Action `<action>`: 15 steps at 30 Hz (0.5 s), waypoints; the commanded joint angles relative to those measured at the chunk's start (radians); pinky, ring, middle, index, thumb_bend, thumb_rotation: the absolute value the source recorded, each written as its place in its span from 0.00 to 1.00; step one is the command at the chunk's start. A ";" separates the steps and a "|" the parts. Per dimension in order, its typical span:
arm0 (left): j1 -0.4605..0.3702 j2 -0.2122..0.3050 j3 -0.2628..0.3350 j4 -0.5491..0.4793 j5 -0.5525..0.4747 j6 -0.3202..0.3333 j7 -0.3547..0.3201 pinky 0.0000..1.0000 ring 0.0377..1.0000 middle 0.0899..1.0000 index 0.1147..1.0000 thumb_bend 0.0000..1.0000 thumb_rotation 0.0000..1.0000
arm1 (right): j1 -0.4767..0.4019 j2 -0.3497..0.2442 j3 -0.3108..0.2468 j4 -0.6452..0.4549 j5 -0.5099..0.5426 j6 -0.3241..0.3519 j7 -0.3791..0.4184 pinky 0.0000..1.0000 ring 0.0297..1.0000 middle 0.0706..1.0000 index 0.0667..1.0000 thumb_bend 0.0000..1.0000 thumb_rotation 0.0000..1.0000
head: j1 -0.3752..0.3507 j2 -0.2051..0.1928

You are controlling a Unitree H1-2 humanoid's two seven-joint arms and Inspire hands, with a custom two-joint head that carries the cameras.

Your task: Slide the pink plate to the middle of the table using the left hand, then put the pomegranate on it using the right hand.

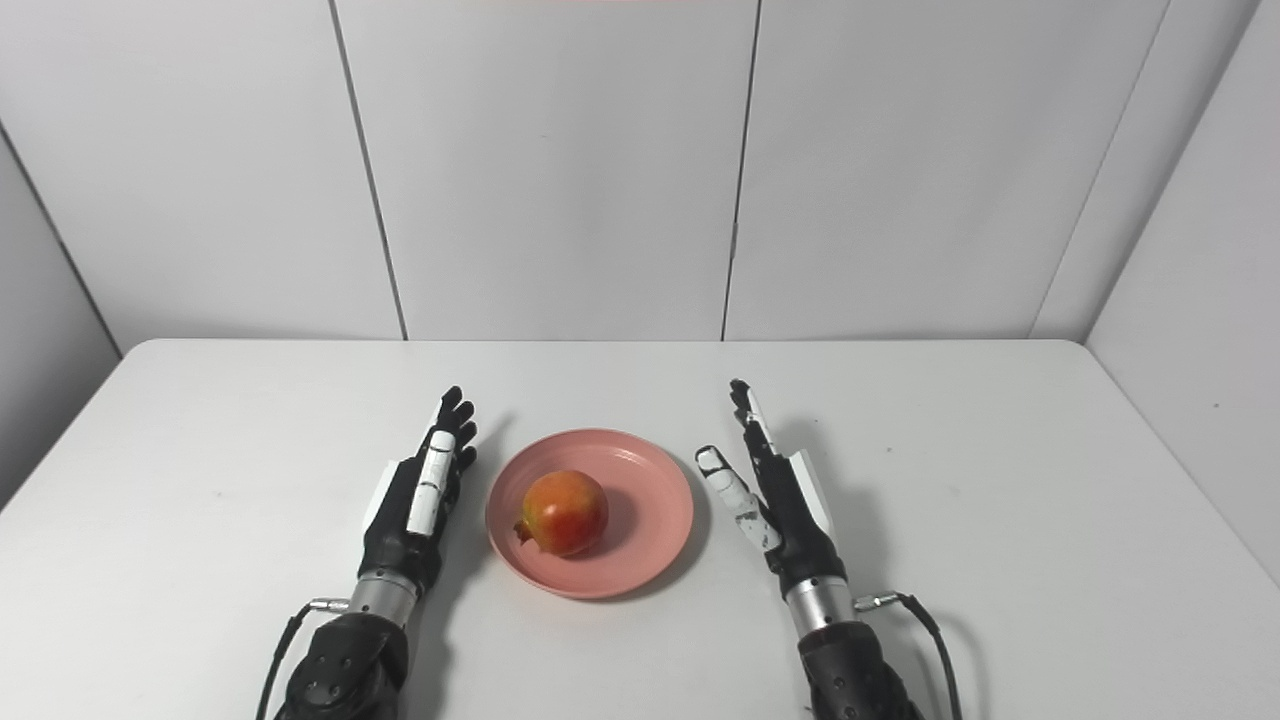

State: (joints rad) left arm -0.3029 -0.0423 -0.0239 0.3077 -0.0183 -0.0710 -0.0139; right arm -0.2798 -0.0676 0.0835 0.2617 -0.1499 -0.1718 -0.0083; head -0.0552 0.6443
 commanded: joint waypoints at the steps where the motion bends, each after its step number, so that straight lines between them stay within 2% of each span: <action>1: -0.026 0.006 0.006 -0.003 0.003 -0.047 0.004 1.00 1.00 1.00 1.00 0.58 1.00 | -0.024 0.014 -0.010 0.004 0.034 -0.016 0.008 1.00 1.00 1.00 1.00 0.75 1.00 | 0.000 -0.001; 10: -0.016 0.021 -0.005 -0.017 0.000 -0.029 -0.021 1.00 1.00 1.00 1.00 0.56 1.00 | -0.028 0.049 -0.049 0.013 0.171 -0.028 0.046 1.00 1.00 1.00 1.00 0.75 0.98 | -0.007 0.001; 15: -0.004 0.029 -0.014 -0.038 -0.007 -0.010 -0.040 1.00 1.00 1.00 1.00 0.56 1.00 | -0.030 0.055 -0.058 0.016 0.194 -0.019 0.053 1.00 1.00 1.00 1.00 0.72 0.98 | -0.006 0.003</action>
State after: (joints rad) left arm -0.2953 -0.0169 -0.0367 0.2942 -0.0184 -0.0710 -0.0417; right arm -0.2881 -0.0216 0.0297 0.2750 0.0297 -0.1718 0.0334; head -0.0614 0.6489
